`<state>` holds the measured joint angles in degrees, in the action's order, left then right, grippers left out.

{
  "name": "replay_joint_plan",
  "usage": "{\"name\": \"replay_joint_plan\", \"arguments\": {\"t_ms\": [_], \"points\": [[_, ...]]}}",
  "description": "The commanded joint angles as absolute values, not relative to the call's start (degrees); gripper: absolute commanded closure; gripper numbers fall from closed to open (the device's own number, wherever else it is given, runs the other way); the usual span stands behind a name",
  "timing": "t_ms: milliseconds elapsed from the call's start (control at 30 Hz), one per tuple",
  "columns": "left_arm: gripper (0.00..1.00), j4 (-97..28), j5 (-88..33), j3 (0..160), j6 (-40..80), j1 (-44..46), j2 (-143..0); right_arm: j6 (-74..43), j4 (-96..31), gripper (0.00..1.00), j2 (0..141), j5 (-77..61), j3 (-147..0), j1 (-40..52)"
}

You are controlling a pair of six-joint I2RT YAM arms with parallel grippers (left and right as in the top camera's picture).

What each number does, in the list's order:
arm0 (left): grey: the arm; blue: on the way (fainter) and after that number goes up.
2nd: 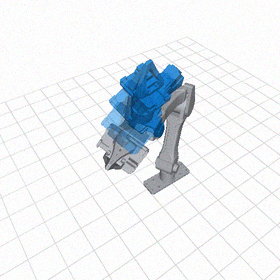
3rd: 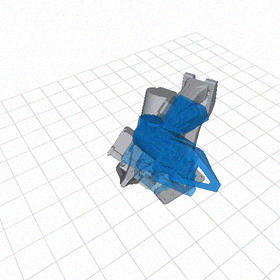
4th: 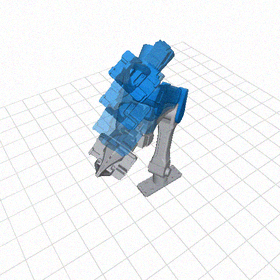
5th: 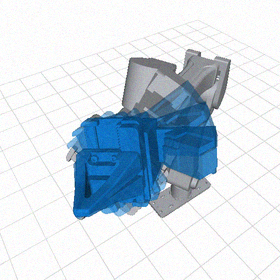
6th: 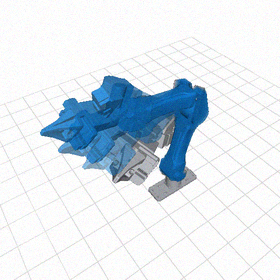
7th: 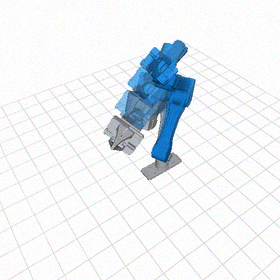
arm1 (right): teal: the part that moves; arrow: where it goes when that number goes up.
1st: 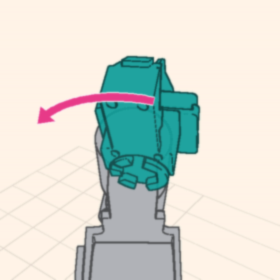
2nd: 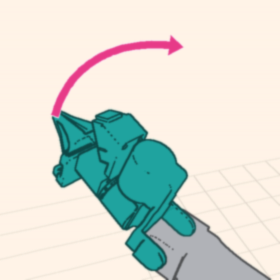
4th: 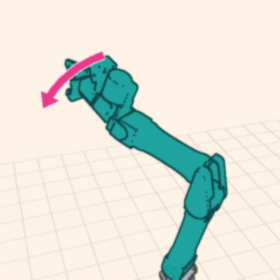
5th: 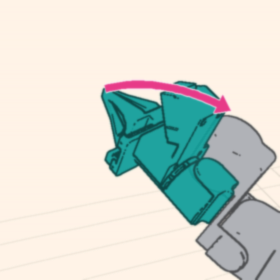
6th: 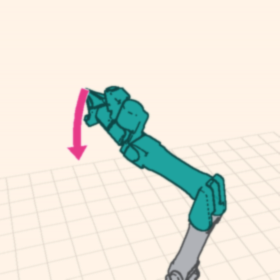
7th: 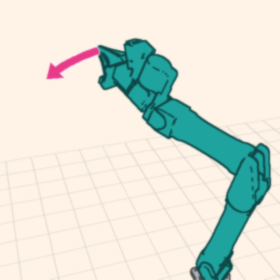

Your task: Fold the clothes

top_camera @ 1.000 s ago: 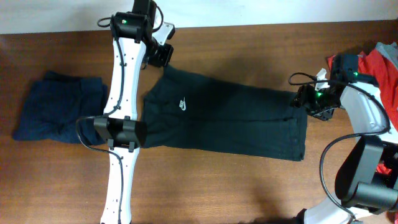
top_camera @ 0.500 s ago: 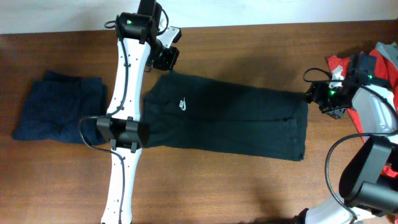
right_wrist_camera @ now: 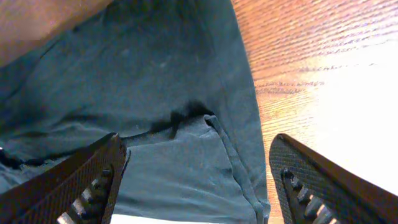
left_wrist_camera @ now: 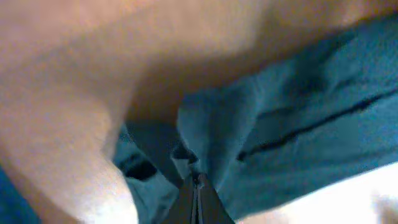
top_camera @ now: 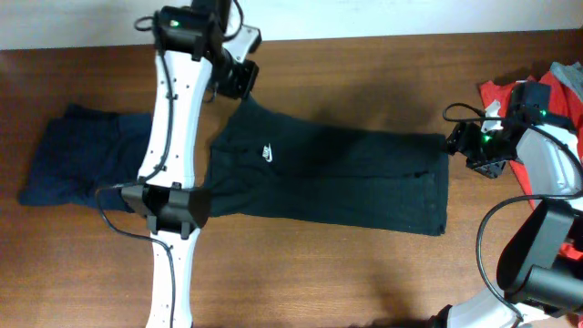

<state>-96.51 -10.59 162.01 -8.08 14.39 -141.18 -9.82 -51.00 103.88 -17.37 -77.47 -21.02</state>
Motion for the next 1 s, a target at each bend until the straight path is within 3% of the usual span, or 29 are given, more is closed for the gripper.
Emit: {"name": "replay_joint_plan", "arguments": {"t_ms": [0, 833, 967], "points": [[0.99, -96.73, -9.08, 154.45, -7.38, 15.38, -141.99, -9.43, -51.59, 0.25, 103.55, -18.06, -78.02, -21.08], [1.0, -96.73, -5.72, 122.43, -7.35, 15.4, -132.29, -9.41, -48.99, 0.23, 103.55, -18.0, -78.02, -21.08], [0.99, -96.73, -4.64, 118.43, -7.38, 15.11, -132.29, -9.39, -45.87, 0.16, 103.57, -18.02, -78.02, -21.08]]}}
